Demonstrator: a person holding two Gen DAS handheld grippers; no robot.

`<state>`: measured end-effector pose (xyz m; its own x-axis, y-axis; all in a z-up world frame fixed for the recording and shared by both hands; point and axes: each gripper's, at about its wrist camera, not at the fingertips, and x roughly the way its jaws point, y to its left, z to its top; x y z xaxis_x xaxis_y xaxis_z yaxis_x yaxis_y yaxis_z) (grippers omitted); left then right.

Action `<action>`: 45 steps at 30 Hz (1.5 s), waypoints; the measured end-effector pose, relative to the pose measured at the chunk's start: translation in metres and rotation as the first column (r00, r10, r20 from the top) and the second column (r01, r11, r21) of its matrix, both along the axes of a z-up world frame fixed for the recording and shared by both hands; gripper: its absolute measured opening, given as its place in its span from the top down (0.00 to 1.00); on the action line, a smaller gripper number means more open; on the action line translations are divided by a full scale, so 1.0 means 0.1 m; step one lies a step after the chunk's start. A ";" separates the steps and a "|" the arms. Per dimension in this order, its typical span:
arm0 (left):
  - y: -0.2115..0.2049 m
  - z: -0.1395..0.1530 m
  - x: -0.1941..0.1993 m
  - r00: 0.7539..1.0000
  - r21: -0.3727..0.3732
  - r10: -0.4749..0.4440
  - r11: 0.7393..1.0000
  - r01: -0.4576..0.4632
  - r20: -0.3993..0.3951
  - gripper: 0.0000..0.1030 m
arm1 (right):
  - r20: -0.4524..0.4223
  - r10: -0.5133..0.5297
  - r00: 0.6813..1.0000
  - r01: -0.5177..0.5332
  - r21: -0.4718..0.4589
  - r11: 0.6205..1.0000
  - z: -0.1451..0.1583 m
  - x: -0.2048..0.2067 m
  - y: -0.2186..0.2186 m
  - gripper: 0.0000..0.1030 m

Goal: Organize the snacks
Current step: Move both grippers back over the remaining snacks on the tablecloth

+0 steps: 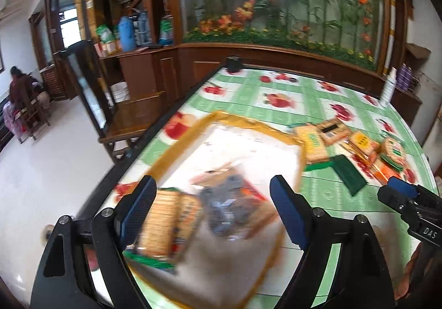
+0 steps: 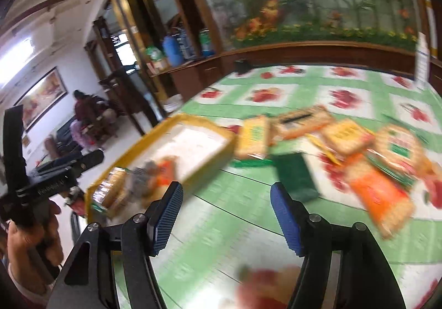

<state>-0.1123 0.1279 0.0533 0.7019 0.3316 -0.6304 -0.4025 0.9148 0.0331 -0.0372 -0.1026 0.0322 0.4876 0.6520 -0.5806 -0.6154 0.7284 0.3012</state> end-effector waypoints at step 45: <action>-0.34 -0.54 1.47 0.994 -0.194 -0.057 0.980 0.039 -0.089 0.15 | 0.028 -0.193 0.981 0.193 -0.269 0.944 -0.40 0.75 -0.91 0.31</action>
<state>0.0349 0.0934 -0.0008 0.6486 0.1654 -0.7429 -0.3614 0.9260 -0.1093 0.0375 -0.1939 -0.0081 0.5891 0.3652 -0.7208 -0.4554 0.8869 0.0772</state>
